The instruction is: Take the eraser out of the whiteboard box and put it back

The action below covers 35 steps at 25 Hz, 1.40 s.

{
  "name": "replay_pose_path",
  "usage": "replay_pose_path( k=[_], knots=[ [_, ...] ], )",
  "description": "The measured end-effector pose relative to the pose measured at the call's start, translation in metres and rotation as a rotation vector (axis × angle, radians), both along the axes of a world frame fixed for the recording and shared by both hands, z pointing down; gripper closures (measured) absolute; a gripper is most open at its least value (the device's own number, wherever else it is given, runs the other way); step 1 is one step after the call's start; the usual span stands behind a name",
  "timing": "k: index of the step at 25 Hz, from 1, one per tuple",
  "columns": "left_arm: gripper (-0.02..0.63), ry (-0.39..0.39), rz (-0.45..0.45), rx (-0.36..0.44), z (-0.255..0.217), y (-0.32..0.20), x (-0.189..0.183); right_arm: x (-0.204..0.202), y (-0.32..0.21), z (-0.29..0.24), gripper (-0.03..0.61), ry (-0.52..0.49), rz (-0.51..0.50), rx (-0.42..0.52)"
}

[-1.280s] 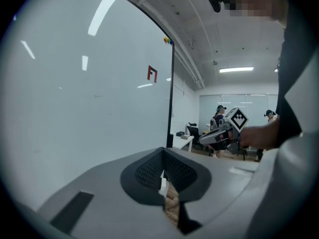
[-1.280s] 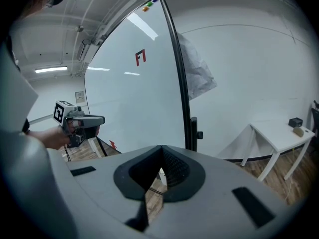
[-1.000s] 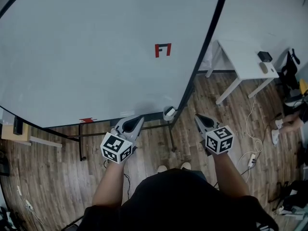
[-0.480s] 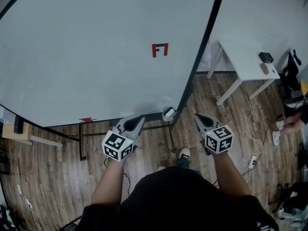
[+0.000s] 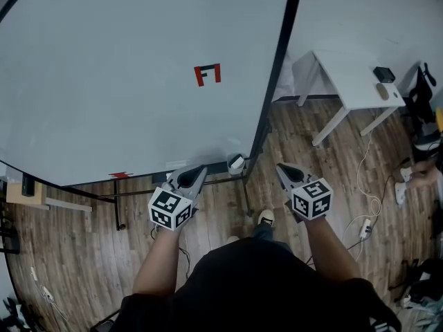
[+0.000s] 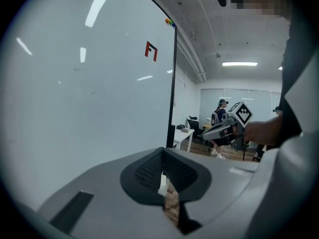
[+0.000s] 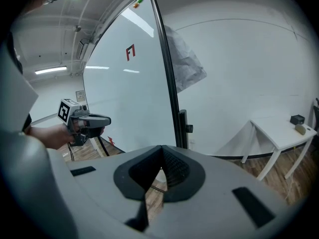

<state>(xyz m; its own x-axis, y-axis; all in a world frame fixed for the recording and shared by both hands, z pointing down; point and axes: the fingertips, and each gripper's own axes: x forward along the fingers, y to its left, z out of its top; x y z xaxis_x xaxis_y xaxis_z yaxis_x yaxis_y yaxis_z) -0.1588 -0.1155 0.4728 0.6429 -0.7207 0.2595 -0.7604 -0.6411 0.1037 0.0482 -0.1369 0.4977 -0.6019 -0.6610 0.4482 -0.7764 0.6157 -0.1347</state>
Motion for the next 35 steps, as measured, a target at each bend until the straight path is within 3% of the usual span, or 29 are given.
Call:
replay_pose_path(
  k=[17, 35],
  knots=[
    [0.603, -0.015, 0.001, -0.094, 0.045, -0.03, 0.031, 0.02, -0.024, 0.03, 0.583, 0.002, -0.029, -0.065],
    [0.593, -0.072, 0.062, -0.176, 0.089, -0.055, 0.068, 0.027, -0.031, 0.057, 0.583, -0.003, -0.044, -0.117]
  ],
)
